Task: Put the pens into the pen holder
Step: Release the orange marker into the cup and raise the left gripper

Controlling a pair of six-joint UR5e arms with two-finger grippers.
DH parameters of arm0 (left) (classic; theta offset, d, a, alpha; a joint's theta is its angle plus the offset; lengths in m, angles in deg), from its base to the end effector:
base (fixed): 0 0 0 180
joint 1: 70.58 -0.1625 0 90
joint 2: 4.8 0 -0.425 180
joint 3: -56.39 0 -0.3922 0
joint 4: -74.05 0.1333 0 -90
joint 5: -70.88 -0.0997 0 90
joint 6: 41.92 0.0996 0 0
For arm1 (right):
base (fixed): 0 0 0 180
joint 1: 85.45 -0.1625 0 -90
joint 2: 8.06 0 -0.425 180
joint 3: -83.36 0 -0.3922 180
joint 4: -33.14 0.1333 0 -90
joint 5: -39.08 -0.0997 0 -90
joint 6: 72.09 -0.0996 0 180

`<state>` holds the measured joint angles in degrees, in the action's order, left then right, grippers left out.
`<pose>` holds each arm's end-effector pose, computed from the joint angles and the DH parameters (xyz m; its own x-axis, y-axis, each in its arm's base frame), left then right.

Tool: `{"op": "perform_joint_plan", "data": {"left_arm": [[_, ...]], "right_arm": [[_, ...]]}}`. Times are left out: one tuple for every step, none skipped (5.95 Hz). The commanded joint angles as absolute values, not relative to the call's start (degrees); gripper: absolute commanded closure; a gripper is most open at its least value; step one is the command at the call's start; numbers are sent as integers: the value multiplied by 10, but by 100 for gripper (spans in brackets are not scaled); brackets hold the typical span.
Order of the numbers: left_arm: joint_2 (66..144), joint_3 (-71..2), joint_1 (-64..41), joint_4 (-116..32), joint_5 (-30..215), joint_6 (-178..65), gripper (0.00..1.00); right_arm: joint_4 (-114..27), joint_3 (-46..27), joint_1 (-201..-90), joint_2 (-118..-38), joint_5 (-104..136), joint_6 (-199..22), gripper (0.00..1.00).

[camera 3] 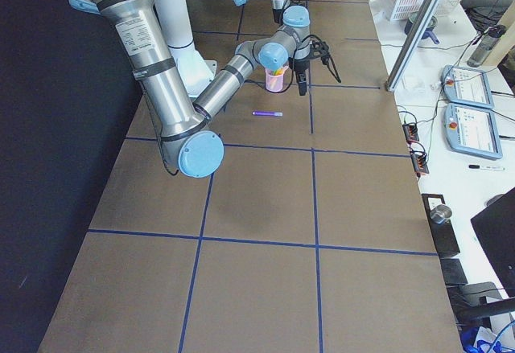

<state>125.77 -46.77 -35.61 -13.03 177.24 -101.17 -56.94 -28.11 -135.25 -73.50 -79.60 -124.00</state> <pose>0.4686 -0.4562 0.1522 0.6347 0.1547 -0.7571 0.0541 0.9684 0.2433 -0.3098 -0.4990 0.2559 0.6292 -0.0939 0.7715 -0.0753 0.9806 0.1808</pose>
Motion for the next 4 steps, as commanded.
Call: {"op": "perform_joint_plan", "data": {"left_arm": [[1201,-485,-282,-105,1864,-968,1],[1190,-482,-260,-102,1886,-951,0],[1180,-486,-264,-101,1884,-951,0],[1182,-486,-262,-100,1886,-951,0]], "right_arm": [[-569,-289,-1313,-753,-750,-1349,0],[-569,-289,-1290,-766,-744,-1359,0],[-569,-288,-1246,-771,-703,-1392,0],[-569,-282,-1186,-771,-641,-1396,0]]}}
